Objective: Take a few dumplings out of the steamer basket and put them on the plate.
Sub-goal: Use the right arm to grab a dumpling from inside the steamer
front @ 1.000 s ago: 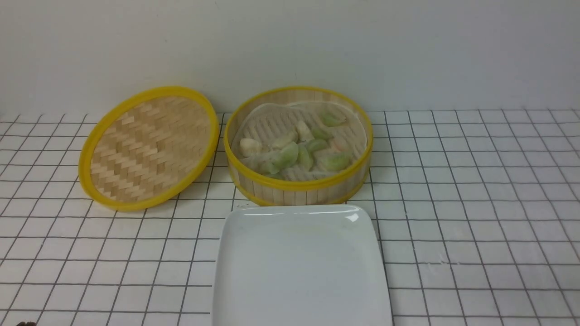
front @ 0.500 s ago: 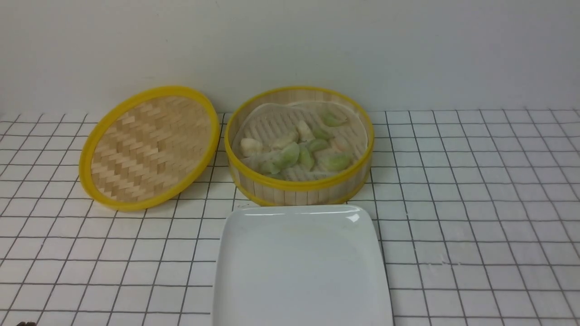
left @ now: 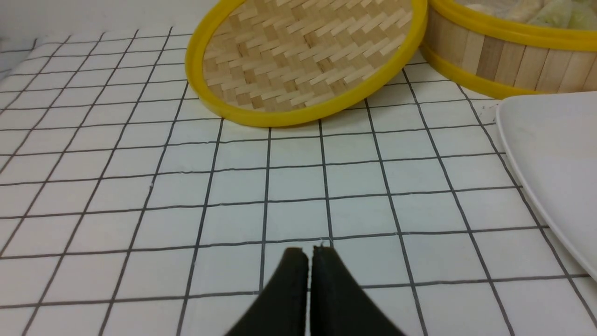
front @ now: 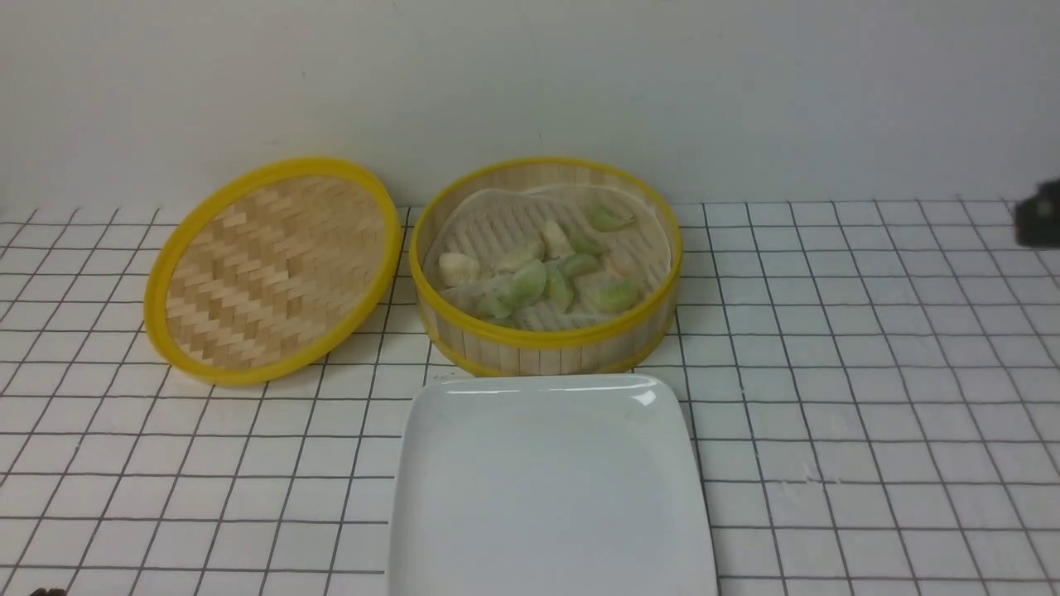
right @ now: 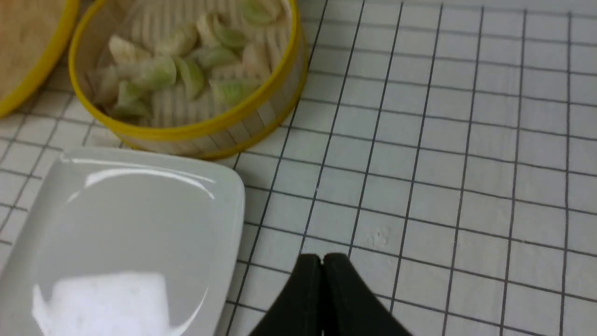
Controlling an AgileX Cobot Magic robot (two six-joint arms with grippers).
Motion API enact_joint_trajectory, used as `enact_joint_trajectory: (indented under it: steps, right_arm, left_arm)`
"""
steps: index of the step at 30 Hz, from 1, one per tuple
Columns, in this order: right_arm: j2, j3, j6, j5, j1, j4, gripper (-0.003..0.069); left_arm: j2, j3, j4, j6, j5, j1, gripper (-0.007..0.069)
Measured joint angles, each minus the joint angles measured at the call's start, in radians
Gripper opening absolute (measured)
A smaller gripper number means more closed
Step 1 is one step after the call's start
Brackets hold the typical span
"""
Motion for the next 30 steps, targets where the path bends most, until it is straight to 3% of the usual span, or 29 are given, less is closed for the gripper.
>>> enact_joint_trajectory:
  steps: [6, 15, 20, 26, 30]
  right_arm:
    - [0.364, -0.336, -0.010, 0.142, 0.096, 0.002, -0.0013]
    - [0.753, -0.754, 0.089, 0.150, 0.265, -0.071, -0.0010]
    - [0.971, -0.968, 0.120, 0.151, 0.312, -0.135, 0.0002]
    - [1.219, -1.197, 0.119, 0.151, 0.316, -0.198, 0.0080]
    - [1.337, -1.287, 0.126, 0.151, 0.316, -0.256, 0.0211]
  left_arm:
    - [0.000, 0.000, 0.000, 0.000, 0.000, 0.000, -0.0006]
    - [0.000, 0.000, 0.000, 0.000, 0.000, 0.000, -0.0006]
    - [0.000, 0.000, 0.000, 0.000, 0.000, 0.000, -0.0006]
    - [0.000, 0.000, 0.000, 0.000, 0.000, 0.000, -0.0006]
    - [0.000, 0.000, 0.000, 0.000, 0.000, 0.000, -0.0006]
